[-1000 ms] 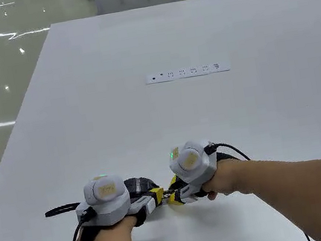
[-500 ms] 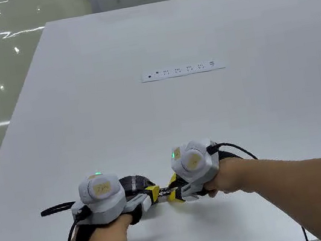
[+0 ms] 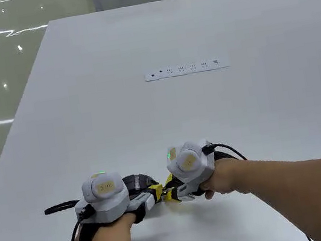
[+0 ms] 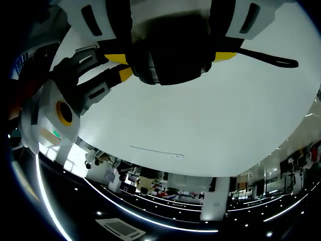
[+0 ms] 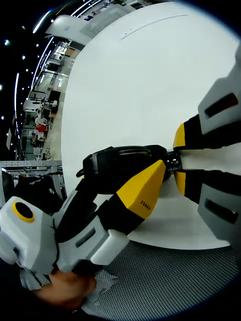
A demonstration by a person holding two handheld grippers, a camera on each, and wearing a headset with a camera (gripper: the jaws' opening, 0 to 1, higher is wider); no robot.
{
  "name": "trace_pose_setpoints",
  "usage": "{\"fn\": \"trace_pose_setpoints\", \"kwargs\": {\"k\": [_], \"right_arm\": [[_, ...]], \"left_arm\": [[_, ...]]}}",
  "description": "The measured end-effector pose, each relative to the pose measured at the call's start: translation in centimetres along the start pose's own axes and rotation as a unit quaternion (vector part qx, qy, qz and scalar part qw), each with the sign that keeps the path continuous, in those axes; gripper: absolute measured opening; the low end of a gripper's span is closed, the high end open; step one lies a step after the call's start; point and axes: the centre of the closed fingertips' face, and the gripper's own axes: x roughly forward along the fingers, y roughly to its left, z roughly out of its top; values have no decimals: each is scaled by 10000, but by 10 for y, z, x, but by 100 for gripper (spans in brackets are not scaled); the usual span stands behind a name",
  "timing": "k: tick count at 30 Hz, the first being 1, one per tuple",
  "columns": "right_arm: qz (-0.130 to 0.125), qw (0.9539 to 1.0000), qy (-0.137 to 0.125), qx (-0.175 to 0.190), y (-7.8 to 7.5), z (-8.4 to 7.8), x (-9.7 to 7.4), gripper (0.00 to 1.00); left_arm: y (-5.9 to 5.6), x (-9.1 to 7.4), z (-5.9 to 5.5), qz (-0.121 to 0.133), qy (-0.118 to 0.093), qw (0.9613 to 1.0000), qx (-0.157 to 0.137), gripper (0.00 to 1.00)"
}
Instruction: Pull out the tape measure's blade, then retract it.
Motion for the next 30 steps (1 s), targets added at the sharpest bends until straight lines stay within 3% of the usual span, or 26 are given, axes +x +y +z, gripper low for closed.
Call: {"fn": "trace_pose_setpoints", "kwargs": {"k": [7,14,17,19,24,25,27,28,30], "right_arm": [[11,10000,-29,49,1,0,2,13],[-39,9997,-69,219,2,1,3,15],[-108,9996,-68,268,1,0,2,16],[-87,9995,-82,283,3,0,1,20],[-33,9999,-2,116,9,-6,-6,30],[-41,9999,7,148,9,-8,-8,32],[-43,9991,-13,433,11,-11,-14,39],[-52,9991,-47,407,11,-12,-17,42],[-200,9982,-182,529,6,-13,-26,45]], "left_arm": [[0,0,0,-11,-17,10000,0,59],[-1,-1,0,-84,-173,9998,99,60],[-2,-1,0,-100,-145,9998,108,61],[0,-1,-8,-106,85,9998,-115,62],[5,-3,-3,-244,144,9993,-240,79],[4,-4,0,-321,114,9992,-196,83],[10,-8,14,-295,-129,9990,312,97],[11,-11,20,-298,-213,9978,547,99],[11,-18,23,-451,-78,9960,765,100]]}}
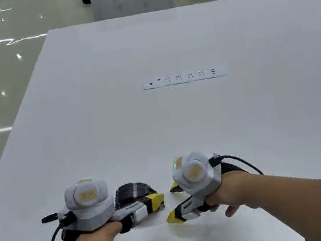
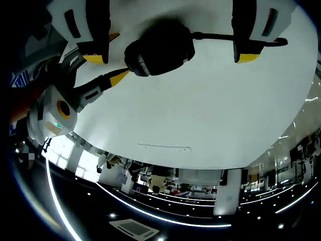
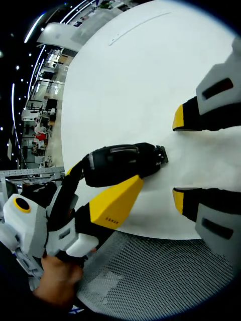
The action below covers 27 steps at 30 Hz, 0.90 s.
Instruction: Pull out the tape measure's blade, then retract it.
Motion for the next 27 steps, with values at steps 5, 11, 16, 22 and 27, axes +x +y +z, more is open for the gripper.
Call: {"fn": "trace_pose_setpoints", "kwargs": {"k": [5,11,16,22,27], "right_arm": [[-357,9978,-285,474,-17,-4,-27,55],[-765,9910,-612,909,-34,-9,-65,64],[-968,9871,-829,966,-35,-17,-98,73],[-1175,9849,-951,845,-34,-40,-133,79],[-1369,9806,-1068,909,-35,-58,-158,83]], "left_arm": [[-1,-17,4,-633,-7,9977,260,100],[12,-35,9,-880,-408,9944,415,100],[21,-46,1,-957,-359,9945,245,100],[30,-58,-9,-944,-227,9935,602,100],[41,-70,-9,-956,-345,9935,509,100]]}}
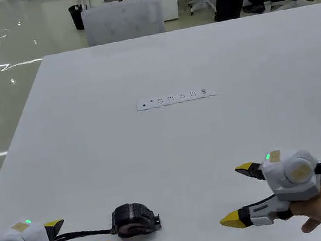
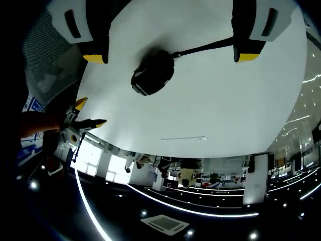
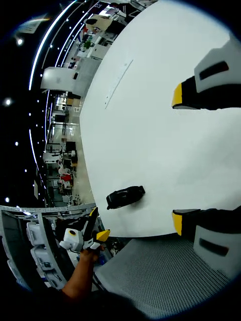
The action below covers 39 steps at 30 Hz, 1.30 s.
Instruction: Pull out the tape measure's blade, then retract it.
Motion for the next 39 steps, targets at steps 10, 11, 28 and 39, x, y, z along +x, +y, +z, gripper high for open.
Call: {"fn": "trace_pose_setpoints", "kwargs": {"k": [10,11,28,39], "right_arm": [[-214,9996,135,78,-12,-37,-39,95],[-239,9996,113,75,-12,-40,-42,96],[-617,9974,207,319,-16,-79,-72,100],[-626,9975,167,269,-15,-79,-71,100]], "left_arm": [[-1,-25,-8,-153,52,9991,394,100],[0,-27,-8,-136,48,9988,465,100],[-7,-34,-19,-266,93,9987,428,100],[-6,-29,-14,-256,71,9986,455,100]]}}
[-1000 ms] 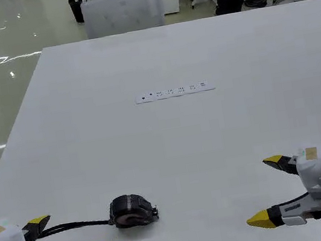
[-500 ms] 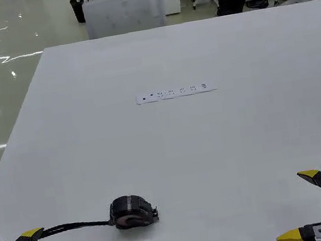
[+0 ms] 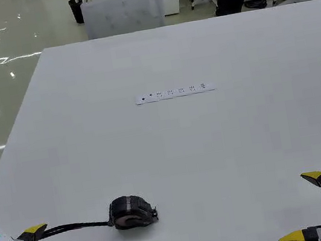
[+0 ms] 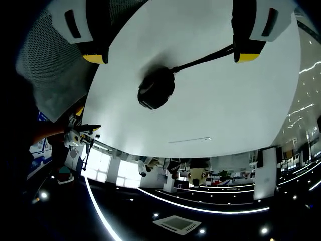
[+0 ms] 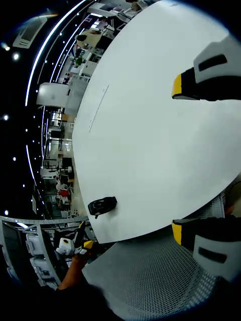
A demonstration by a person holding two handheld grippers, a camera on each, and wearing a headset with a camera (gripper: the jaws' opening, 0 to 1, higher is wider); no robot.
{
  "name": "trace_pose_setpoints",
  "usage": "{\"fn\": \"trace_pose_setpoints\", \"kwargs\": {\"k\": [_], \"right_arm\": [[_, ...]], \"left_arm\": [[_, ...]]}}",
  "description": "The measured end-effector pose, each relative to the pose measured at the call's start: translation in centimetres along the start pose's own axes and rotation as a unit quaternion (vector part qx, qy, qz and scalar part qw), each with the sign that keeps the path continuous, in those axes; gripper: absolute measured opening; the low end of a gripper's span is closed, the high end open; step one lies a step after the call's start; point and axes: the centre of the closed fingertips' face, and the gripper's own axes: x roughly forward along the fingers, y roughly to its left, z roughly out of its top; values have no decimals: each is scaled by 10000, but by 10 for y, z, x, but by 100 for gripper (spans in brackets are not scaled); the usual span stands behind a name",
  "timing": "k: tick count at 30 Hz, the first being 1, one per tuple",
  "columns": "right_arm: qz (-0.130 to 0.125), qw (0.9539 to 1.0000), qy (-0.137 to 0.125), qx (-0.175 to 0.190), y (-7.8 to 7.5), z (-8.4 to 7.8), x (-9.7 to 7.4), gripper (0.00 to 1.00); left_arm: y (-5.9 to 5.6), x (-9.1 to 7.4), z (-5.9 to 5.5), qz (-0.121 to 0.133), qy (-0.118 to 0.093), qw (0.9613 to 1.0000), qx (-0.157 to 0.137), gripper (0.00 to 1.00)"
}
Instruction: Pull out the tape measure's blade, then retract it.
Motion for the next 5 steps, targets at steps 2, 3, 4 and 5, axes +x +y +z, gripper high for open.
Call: {"fn": "trace_pose_setpoints", "kwargs": {"k": [2,3,4,5], "right_arm": [[-8,10000,-4,20,0,0,0,100],[-17,10000,-2,16,0,-1,0,100],[-28,10000,-3,11,-1,-1,-1,100],[-46,10000,-16,25,-1,-1,-1,100]], "left_arm": [[1,0,1,18,-11,10000,5,100],[2,-1,2,41,-18,10000,-8,100],[2,-1,2,54,-19,10000,-9,100],[3,-1,2,71,-19,10000,-14,100]]}}
